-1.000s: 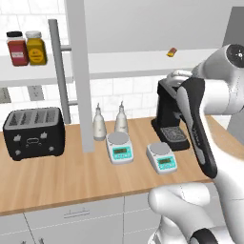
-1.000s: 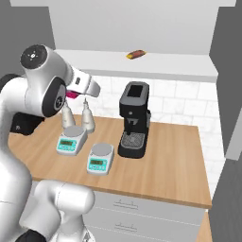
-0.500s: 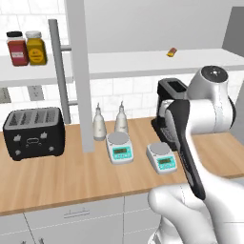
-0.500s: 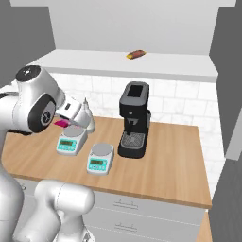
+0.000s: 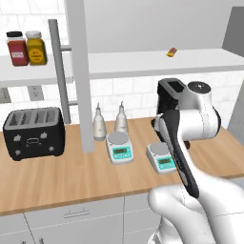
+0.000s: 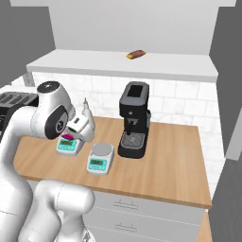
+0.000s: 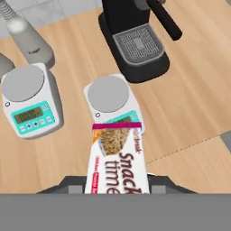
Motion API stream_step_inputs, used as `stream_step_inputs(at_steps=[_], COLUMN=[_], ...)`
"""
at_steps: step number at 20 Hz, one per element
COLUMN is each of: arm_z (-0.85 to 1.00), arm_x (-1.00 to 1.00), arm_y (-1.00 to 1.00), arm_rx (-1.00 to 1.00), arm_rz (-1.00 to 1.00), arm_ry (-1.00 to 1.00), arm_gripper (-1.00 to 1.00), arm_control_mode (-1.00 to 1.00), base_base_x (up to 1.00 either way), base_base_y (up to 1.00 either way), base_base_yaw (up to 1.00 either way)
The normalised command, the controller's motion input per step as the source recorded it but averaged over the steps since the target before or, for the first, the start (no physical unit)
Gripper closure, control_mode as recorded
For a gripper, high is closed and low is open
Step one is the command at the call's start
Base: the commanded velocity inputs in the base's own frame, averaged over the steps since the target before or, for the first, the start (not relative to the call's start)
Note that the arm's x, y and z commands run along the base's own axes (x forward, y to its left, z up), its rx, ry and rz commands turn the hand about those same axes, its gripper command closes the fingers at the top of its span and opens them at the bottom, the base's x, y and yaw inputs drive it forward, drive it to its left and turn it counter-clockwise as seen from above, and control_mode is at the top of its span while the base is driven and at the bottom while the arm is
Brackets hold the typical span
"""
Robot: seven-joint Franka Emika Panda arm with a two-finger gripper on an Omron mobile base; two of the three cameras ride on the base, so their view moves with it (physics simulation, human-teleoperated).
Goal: Pick the bar and place it on the digital scale for weighing, and close the cabinet.
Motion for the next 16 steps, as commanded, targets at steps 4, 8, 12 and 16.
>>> stream_step_inputs(at_steps=[4,8,12,16], arm_z=[-0.56,-0.5,-0.3,-0.31], arm_x=[0.28,0.37,0.26,0.19], arm_y=[-0.01,-0.09,-0.19,-0.23], arm_rx=[0.0,0.0,0.0,0.0], arm_rz=[0.01,0.19,0.36,0.38], arm_ry=[-0.02,-0.02,-0.01,-0.08], arm_gripper=[1.0,1.0,1.0,1.0], arm_control_mode=[-1.0,-1.0,-1.0,-1.0], base_base_x=[0.0,0.0,0.0,0.0], base_base_y=[0.0,0.0,0.0,0.0], base_base_yaw=[0.0,0.0,0.0,0.0])
